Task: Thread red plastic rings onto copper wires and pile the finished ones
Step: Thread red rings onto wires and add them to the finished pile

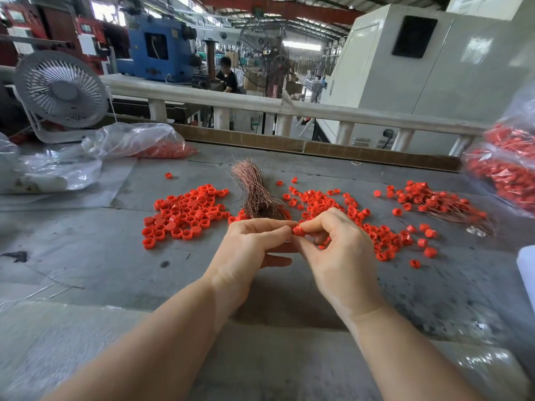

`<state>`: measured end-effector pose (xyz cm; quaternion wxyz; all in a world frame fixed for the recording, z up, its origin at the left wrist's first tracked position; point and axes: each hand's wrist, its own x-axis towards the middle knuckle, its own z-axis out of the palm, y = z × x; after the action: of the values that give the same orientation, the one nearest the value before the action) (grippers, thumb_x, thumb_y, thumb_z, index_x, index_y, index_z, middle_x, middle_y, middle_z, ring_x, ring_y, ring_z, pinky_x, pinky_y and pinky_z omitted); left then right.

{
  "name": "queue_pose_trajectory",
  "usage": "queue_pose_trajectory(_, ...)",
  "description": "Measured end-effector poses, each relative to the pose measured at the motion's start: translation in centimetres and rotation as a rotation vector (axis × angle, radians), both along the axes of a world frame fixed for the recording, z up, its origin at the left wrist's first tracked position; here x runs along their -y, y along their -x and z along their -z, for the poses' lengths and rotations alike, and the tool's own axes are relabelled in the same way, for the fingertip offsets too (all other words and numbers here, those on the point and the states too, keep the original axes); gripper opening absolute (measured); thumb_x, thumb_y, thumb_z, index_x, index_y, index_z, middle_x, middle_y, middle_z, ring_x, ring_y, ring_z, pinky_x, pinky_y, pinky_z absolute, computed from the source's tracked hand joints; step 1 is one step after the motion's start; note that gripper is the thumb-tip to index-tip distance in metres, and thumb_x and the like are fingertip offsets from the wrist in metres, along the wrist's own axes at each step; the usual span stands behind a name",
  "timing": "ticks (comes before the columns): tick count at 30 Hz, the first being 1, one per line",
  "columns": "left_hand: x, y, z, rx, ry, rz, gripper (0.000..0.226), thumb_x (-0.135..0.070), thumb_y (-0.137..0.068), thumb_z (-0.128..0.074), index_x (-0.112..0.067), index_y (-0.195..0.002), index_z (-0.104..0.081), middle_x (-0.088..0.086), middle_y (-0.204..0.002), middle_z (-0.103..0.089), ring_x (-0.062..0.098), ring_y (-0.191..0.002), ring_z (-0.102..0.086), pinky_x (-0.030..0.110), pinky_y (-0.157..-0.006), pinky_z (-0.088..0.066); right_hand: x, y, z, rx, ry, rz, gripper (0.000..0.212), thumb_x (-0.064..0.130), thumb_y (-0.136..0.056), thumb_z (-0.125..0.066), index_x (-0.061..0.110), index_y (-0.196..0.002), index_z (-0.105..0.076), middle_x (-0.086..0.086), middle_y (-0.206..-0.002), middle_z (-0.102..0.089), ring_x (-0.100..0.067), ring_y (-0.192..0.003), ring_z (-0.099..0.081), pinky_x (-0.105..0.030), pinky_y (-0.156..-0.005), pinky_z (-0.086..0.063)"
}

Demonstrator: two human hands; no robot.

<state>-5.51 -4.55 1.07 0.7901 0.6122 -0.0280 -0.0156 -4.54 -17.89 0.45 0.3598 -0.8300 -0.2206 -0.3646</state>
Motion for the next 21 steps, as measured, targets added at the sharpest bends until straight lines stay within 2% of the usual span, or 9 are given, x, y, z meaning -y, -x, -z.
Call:
queue_pose_trajectory(6, -0.03, -0.06, 0.12, 0.013, -0.016, -0.02, 0.015, -0.002, -0.082, -0.064, -0.013, -0.079, -0.073, 0.007, -0.075, -0.073, 0.01, -0.068, -0.068, 0.018, -0.055, -0.052, 0.03, 0.12, -0.06, 0.004, 0.022, -0.017, 0.014, 0.002, -0.07, -0.078, 0.007, -0.073, -0.065, 0.001, -0.071, -0.057, -0.016, -0.065, -0.055, -0.031, -0.056, -0.049)
queue_pose_trajectory(15, -0.28, -0.25, 0.34, 0.026, 0.06, -0.037, 0.012, -0.003, -0.082, -0.062, -0.009, -0.088, -0.071, 0.009, -0.082, -0.073, 0.012, -0.073, -0.069, 0.018, -0.054, -0.051, 0.13, -0.01, -0.31, -0.147, -0.102, -0.134, 0.008, 0.006, -0.081, -0.069, 0.014, -0.081, -0.071, 0.005, -0.079, -0.063, -0.006, -0.075, -0.056, -0.008, -0.065, -0.039)
queue_pose_trajectory(21, -0.23, -0.25, 0.39, 0.04, 0.089, -0.038, 0.012, -0.004, -0.082, -0.062, -0.01, -0.087, -0.07, 0.004, -0.077, -0.073, 0.01, -0.071, -0.069, 0.017, -0.052, -0.05, 0.0, 0.22, -0.89, -0.257, -0.247, -0.168, 0.027, 0.006, -0.08, -0.07, 0.032, -0.075, -0.066, 0.008, -0.079, -0.068, -0.003, -0.078, -0.062, -0.016, -0.067, -0.047)
